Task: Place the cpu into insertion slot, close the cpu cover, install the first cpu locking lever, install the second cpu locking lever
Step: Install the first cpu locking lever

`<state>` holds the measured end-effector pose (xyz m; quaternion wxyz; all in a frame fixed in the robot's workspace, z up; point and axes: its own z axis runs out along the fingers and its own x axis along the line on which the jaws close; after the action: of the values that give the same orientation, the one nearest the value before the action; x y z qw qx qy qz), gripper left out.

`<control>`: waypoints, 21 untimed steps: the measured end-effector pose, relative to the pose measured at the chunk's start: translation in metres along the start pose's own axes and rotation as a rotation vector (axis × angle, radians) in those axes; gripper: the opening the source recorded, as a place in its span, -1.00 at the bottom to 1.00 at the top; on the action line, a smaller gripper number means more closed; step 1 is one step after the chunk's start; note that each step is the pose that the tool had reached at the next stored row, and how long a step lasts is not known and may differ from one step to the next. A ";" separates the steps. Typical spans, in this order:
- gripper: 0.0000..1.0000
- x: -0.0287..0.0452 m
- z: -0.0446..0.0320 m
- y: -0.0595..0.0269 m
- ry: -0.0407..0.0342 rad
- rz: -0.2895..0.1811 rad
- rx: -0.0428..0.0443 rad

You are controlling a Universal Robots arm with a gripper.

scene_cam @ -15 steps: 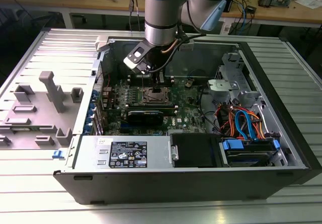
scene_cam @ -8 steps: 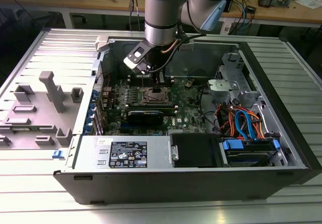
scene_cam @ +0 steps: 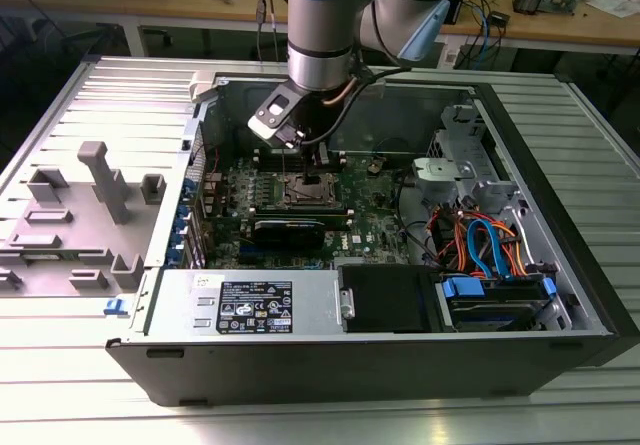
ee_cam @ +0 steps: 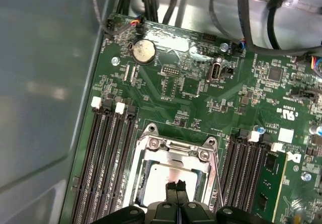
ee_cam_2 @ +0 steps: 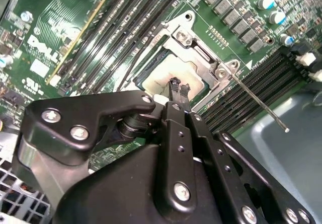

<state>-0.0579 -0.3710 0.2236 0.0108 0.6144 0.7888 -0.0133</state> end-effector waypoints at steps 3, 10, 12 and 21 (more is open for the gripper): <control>-0.79 -0.0001 -0.0063 0.0000 -0.0002 -0.018 -0.0009; -0.79 -0.0003 -0.0169 -0.0001 -0.0006 -0.089 -0.0035; -0.79 -0.0004 -0.0169 -0.0001 -0.0010 -0.126 -0.0046; -0.79 -0.0003 -0.0169 -0.0001 -0.0024 -0.317 -0.0109</control>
<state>-0.0579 -0.3708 0.2405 0.0128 0.4822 0.8759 -0.0113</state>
